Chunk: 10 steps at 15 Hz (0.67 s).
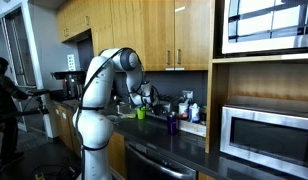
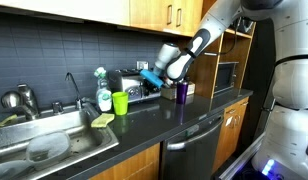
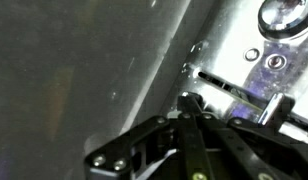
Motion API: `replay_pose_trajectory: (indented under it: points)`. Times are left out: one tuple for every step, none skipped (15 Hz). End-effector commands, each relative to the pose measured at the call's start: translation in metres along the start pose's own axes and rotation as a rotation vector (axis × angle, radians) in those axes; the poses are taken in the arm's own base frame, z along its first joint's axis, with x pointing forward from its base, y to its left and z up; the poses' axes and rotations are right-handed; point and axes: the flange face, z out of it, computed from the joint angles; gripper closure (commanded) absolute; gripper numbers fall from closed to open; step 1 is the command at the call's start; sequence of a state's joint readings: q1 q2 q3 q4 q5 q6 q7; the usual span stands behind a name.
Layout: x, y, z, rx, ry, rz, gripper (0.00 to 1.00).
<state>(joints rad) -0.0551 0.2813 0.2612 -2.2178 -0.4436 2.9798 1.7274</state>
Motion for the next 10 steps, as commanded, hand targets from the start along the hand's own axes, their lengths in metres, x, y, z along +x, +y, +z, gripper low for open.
replay_pose_trajectory:
  points:
    - [-0.020, 0.017, -0.001, -0.042, -0.027, -0.030, 1.00]
    - [-0.023, 0.019, -0.003, -0.046, -0.028, -0.036, 1.00]
    - [-0.026, 0.022, -0.004, -0.052, -0.031, -0.041, 1.00]
    - [-0.029, 0.025, -0.004, -0.061, -0.035, -0.043, 1.00]
    - [-0.031, 0.028, -0.003, -0.069, -0.039, -0.047, 1.00]
    - [-0.033, 0.030, -0.004, -0.073, -0.041, -0.052, 1.00]
    - [-0.034, 0.032, -0.004, -0.077, -0.043, -0.059, 1.00]
    - [-0.035, 0.032, -0.006, -0.076, -0.043, -0.068, 1.00]
    - [-0.036, 0.031, -0.008, -0.073, -0.045, -0.076, 1.00]
    - [-0.037, 0.029, -0.011, -0.068, -0.045, -0.087, 1.00]
